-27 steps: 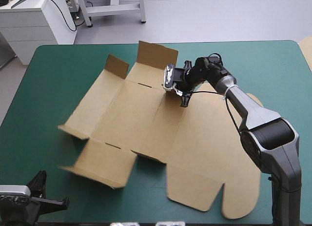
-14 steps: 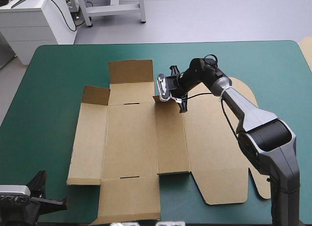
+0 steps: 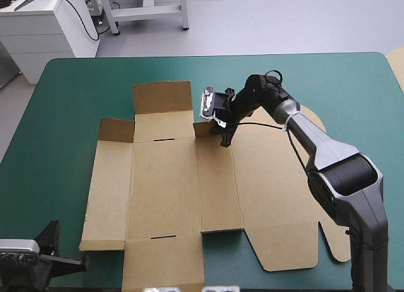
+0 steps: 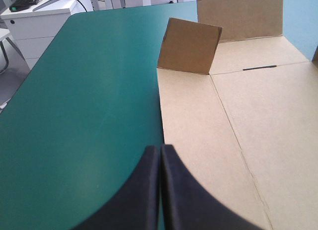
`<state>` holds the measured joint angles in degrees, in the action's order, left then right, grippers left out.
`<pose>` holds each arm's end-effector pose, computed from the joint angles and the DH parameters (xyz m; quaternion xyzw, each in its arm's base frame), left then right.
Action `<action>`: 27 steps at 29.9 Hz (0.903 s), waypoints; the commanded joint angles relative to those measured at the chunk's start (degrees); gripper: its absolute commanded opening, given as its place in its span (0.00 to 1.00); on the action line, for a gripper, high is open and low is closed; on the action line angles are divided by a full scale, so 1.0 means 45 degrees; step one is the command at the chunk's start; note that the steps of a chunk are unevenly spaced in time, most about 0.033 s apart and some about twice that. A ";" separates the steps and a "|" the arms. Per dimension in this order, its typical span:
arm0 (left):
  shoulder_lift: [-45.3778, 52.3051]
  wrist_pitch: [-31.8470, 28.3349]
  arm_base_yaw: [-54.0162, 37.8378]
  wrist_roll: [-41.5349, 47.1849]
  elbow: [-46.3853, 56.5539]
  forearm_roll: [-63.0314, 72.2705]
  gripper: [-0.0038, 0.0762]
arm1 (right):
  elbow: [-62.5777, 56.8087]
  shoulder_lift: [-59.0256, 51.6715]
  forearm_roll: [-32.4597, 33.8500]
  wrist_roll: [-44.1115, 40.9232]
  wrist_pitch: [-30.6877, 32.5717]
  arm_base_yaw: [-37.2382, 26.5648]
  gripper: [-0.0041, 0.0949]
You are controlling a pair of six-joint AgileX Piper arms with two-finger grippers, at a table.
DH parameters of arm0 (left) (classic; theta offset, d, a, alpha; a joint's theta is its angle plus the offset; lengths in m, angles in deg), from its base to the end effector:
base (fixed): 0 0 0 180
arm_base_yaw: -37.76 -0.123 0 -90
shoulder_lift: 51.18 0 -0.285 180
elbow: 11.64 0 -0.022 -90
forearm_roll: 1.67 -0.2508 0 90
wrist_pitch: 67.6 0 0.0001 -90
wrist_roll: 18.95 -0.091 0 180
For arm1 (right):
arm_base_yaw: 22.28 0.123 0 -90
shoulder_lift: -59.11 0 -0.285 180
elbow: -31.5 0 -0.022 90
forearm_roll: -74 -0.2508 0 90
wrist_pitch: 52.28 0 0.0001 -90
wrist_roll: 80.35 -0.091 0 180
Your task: Fold the box
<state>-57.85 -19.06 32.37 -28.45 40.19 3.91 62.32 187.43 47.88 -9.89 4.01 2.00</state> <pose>0.0067 -0.0060 0.2794 0.0246 0.8027 0.0289 0.5951 0.4141 0.2234 0.2617 -0.6442 0.7011 0.1080 0.2861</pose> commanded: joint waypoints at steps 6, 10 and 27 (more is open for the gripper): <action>0.0052 -0.0959 0.0075 0.0158 -0.0272 0.0035 0.04 | 0.2504 -0.0767 0.1619 -0.5858 0.1190 0.0010 0.58; 0.0052 -0.0935 0.0075 0.0158 -0.0272 0.0035 0.04 | 0.3414 -0.0767 0.2032 -0.7866 0.2087 -0.0040 0.15; -0.4519 -0.0045 0.0075 0.1952 -0.1420 -0.4012 0.04 | -0.0126 -0.3073 0.5339 -1.3855 0.3356 -0.1034 0.04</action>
<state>-71.07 -16.57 32.37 -21.85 37.72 -10.27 64.61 180.59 71.62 -72.11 18.58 -2.02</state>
